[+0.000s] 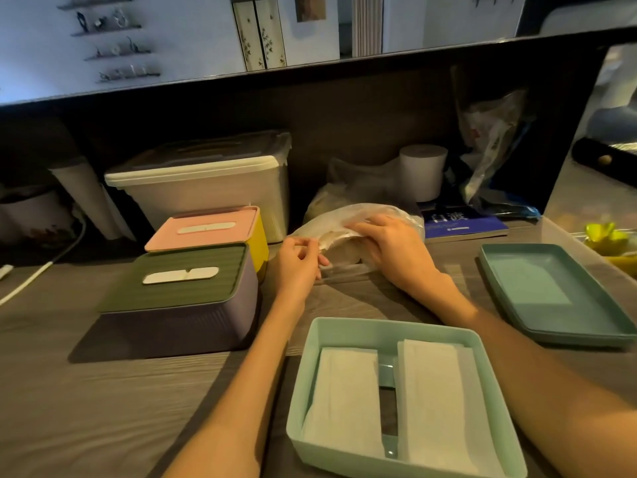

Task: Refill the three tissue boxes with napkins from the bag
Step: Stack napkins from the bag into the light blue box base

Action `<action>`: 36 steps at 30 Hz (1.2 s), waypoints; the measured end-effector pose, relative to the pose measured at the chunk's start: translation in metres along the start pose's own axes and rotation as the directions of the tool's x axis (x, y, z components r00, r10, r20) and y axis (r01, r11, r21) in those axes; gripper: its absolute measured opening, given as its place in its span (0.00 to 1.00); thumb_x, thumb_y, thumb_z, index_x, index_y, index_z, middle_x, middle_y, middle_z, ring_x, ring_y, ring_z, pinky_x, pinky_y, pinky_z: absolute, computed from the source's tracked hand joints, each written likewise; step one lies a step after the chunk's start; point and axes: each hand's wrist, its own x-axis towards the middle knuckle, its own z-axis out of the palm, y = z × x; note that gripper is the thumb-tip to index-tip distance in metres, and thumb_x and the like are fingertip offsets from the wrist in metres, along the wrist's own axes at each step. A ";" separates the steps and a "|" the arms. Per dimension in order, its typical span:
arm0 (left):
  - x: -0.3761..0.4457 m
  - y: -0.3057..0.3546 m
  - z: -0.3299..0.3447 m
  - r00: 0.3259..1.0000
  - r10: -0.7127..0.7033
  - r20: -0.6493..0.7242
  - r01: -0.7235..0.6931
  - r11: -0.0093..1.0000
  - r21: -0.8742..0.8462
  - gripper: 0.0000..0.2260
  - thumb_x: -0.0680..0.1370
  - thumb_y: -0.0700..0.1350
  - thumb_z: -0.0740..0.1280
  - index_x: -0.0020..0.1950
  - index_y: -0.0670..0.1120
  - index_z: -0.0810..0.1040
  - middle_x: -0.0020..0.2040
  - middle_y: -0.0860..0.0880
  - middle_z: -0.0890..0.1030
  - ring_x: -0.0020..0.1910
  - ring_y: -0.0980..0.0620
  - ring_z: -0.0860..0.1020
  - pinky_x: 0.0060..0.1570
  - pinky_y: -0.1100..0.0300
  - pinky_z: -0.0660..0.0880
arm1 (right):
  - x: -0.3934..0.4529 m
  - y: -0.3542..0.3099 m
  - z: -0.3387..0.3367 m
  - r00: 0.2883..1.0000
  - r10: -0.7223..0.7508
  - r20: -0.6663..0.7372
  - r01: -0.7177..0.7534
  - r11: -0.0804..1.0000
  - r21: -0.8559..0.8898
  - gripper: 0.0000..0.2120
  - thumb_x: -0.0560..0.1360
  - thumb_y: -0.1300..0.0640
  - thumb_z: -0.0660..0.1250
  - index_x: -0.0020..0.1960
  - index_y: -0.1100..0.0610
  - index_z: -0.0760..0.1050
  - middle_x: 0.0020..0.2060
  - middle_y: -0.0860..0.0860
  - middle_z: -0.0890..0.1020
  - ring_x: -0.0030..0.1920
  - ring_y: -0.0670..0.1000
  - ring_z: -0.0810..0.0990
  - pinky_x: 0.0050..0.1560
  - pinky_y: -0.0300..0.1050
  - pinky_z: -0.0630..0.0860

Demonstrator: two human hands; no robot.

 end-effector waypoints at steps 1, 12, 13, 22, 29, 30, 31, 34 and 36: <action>0.001 0.000 0.000 1.000 -0.001 -0.012 0.001 1.000 -0.008 0.08 0.84 0.43 0.63 0.58 0.39 0.74 0.34 0.48 0.81 0.22 0.59 0.70 0.23 0.67 0.66 | 0.000 0.000 -0.005 1.000 -0.016 -0.019 0.017 0.999 0.035 0.15 0.79 0.59 0.67 0.65 0.53 0.81 0.60 0.52 0.84 0.60 0.55 0.81 0.63 0.53 0.76; -0.002 0.008 0.001 0.999 -0.040 0.020 0.041 0.996 -0.082 0.08 0.85 0.47 0.61 0.51 0.48 0.78 0.37 0.50 0.80 0.29 0.56 0.72 0.27 0.67 0.69 | -0.003 -0.025 -0.055 0.919 0.392 -0.049 -0.300 0.773 0.559 0.08 0.84 0.57 0.64 0.59 0.54 0.81 0.47 0.40 0.83 0.49 0.34 0.80 0.46 0.28 0.74; -0.002 0.011 0.001 0.998 -0.061 0.035 0.065 0.989 -0.136 0.11 0.85 0.49 0.61 0.49 0.47 0.80 0.35 0.50 0.80 0.29 0.55 0.73 0.28 0.66 0.69 | -0.003 -0.025 -0.058 0.892 0.452 -0.009 -0.351 0.704 0.617 0.08 0.84 0.56 0.63 0.56 0.55 0.81 0.46 0.44 0.83 0.49 0.40 0.82 0.47 0.32 0.76; -0.031 0.027 0.015 0.827 -0.264 0.496 0.551 0.557 -0.621 0.31 0.77 0.70 0.62 0.69 0.49 0.76 0.56 0.44 0.84 0.61 0.42 0.80 0.63 0.44 0.76 | -0.002 -0.032 -0.055 0.703 0.543 0.460 -0.583 0.070 0.809 0.13 0.84 0.52 0.63 0.64 0.54 0.79 0.55 0.50 0.86 0.57 0.53 0.85 0.52 0.47 0.82; -0.031 0.015 0.020 0.797 -0.089 0.597 0.542 0.541 -0.643 0.35 0.77 0.73 0.53 0.74 0.51 0.72 0.68 0.41 0.78 0.67 0.38 0.77 0.73 0.36 0.65 | -0.010 -0.035 -0.043 0.832 0.550 0.078 -0.475 0.632 0.612 0.17 0.82 0.50 0.67 0.70 0.48 0.74 0.60 0.45 0.79 0.56 0.43 0.80 0.47 0.36 0.81; -0.030 0.013 0.020 0.787 -0.074 0.613 0.548 0.540 -0.639 0.36 0.77 0.74 0.53 0.74 0.51 0.72 0.69 0.41 0.78 0.68 0.37 0.76 0.73 0.35 0.64 | -0.011 -0.035 -0.043 0.837 0.546 0.037 -0.456 0.657 0.600 0.16 0.81 0.49 0.68 0.69 0.47 0.76 0.59 0.43 0.80 0.54 0.40 0.79 0.47 0.34 0.80; -0.028 0.013 0.019 0.777 -0.065 0.626 0.552 0.549 -0.628 0.37 0.77 0.74 0.53 0.75 0.51 0.71 0.70 0.41 0.77 0.69 0.37 0.75 0.73 0.35 0.64 | -0.011 -0.035 -0.043 0.833 0.554 -0.003 -0.444 0.672 0.593 0.15 0.80 0.48 0.69 0.66 0.47 0.78 0.58 0.43 0.80 0.53 0.39 0.79 0.46 0.33 0.80; -0.033 0.018 0.017 0.723 -0.017 0.690 0.574 0.571 -0.587 0.36 0.77 0.69 0.60 0.77 0.48 0.68 0.72 0.38 0.75 0.70 0.35 0.73 0.69 0.34 0.69 | -0.011 -0.028 -0.045 0.794 0.602 -0.090 -0.424 0.654 0.626 0.09 0.79 0.48 0.70 0.59 0.47 0.81 0.57 0.45 0.82 0.54 0.41 0.81 0.46 0.31 0.80; -0.037 0.017 0.015 0.685 0.021 0.728 0.574 0.600 -0.558 0.29 0.79 0.54 0.68 0.76 0.46 0.67 0.71 0.37 0.75 0.69 0.34 0.74 0.64 0.35 0.73 | -0.009 -0.025 -0.049 0.785 0.608 -0.118 -0.381 0.624 0.682 0.08 0.81 0.50 0.69 0.57 0.50 0.82 0.52 0.44 0.84 0.52 0.41 0.82 0.49 0.32 0.80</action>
